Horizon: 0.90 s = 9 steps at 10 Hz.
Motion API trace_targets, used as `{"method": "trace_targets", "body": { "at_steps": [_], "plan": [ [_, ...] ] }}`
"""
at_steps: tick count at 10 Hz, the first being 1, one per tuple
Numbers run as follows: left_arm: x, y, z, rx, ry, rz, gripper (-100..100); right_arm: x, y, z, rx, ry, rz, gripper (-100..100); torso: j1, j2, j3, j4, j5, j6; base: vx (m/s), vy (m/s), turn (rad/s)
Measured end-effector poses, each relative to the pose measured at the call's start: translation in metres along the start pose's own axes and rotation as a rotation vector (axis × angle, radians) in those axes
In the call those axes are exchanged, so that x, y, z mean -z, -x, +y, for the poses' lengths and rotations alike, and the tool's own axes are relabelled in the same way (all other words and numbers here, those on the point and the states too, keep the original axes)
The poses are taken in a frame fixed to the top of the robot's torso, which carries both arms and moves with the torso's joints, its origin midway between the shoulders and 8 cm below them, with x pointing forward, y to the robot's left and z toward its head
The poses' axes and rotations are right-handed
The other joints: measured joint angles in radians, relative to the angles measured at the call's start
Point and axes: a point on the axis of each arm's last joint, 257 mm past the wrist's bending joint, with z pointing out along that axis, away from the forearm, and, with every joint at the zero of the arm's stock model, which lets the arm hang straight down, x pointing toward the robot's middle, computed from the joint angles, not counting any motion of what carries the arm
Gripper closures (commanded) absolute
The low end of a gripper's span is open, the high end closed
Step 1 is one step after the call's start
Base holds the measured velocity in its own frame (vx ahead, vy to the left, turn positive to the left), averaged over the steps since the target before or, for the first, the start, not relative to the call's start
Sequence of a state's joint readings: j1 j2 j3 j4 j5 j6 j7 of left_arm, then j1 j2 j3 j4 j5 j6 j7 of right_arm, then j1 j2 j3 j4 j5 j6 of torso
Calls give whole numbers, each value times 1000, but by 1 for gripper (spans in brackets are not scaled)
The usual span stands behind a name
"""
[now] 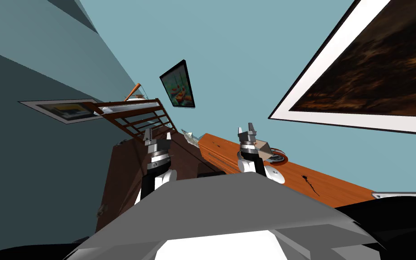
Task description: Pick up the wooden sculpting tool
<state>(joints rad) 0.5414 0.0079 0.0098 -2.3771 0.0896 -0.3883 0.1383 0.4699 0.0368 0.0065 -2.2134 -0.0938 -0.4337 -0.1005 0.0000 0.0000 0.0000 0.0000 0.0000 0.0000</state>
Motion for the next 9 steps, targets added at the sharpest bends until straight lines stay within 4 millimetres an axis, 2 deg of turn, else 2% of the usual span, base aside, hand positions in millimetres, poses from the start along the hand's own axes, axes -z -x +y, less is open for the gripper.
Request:
{"method": "trace_targets", "body": {
  "at_steps": [5, 9],
  "plan": [
    [0, 0, 0, 0, 0, 0, 0, 22, -6, -41, 74, -118, 111, -100, 4, 0, 0, 0, 1, 0, 3, 78, 48],
    [0, 0, 0, 0, 0, 0, 0, 65, -5, -96, 159, -287, 241, -100, 9, -2, -1, 0, 2, 0, 25, 115, 81]
  ]
}}
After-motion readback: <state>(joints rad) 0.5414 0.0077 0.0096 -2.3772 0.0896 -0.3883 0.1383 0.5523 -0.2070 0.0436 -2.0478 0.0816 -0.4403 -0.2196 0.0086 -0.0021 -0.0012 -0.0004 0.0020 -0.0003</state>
